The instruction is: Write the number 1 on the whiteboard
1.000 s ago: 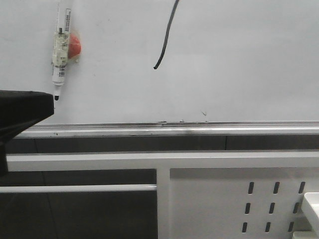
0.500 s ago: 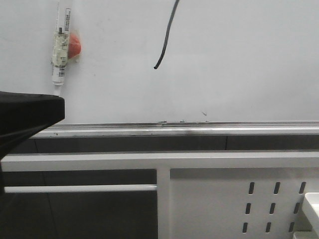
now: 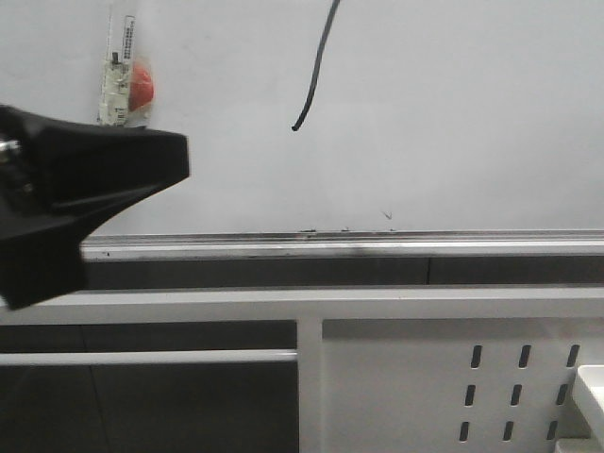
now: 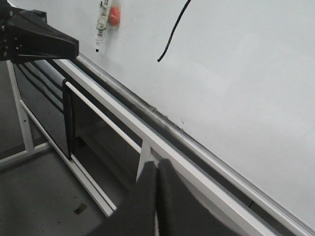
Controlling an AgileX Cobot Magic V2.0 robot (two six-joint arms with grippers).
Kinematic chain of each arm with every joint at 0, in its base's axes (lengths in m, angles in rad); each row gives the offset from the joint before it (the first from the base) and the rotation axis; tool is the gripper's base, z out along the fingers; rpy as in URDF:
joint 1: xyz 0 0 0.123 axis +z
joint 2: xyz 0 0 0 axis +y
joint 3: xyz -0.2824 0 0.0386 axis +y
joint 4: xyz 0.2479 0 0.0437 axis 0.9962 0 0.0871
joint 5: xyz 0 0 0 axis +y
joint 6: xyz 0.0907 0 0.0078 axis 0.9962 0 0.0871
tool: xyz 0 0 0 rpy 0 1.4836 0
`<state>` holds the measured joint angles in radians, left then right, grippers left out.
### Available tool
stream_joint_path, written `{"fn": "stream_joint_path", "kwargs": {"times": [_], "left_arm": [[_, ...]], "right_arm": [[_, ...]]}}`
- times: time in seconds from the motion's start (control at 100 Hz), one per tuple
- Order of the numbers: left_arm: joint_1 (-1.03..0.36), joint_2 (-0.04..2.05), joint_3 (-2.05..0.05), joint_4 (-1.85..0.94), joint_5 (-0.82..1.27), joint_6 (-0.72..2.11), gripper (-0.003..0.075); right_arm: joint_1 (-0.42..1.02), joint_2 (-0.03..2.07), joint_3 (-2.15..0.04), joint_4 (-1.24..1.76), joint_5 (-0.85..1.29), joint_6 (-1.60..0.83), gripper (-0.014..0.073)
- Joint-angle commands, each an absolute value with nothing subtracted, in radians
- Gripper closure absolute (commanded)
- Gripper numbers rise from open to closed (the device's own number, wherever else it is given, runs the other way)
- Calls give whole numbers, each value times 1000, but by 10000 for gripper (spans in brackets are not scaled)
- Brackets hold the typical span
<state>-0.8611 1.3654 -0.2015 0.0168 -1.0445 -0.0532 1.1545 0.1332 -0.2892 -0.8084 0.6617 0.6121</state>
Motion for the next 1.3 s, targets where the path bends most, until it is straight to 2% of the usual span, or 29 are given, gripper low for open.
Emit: {"fn": "stream_joint_path", "kwargs": {"times": [0.0, 0.14, 0.33, 0.47, 0.78, 0.94, 1.18, 1.29], "left_arm": [[-869, 1340, -302, 97, -1003, -83, 740], [-869, 1340, -392, 224, -974, -179, 740], [-864, 1340, -374, 209, -1138, -146, 740], [-864, 1340, -330, 190, -1363, -25, 740], [-866, 1165, -322, 126, -1339, 127, 740], [-761, 921, -322, 190, -1091, 129, 740], [-386, 527, -322, 238, -384, -168, 740], [-234, 381, -312, 238, -142, -253, 740]], "right_arm": [[1153, 143, -312, -856, 607, 613, 663], [1153, 143, -312, -856, 607, 613, 663], [1153, 143, -312, -856, 607, 613, 663], [1153, 143, -312, -856, 607, 613, 663], [1153, 143, -312, -856, 605, 613, 663], [1153, 143, -312, -856, 608, 613, 663], [1153, 143, -312, -856, 609, 613, 663], [1153, 143, -312, -856, 609, 613, 663]]}}
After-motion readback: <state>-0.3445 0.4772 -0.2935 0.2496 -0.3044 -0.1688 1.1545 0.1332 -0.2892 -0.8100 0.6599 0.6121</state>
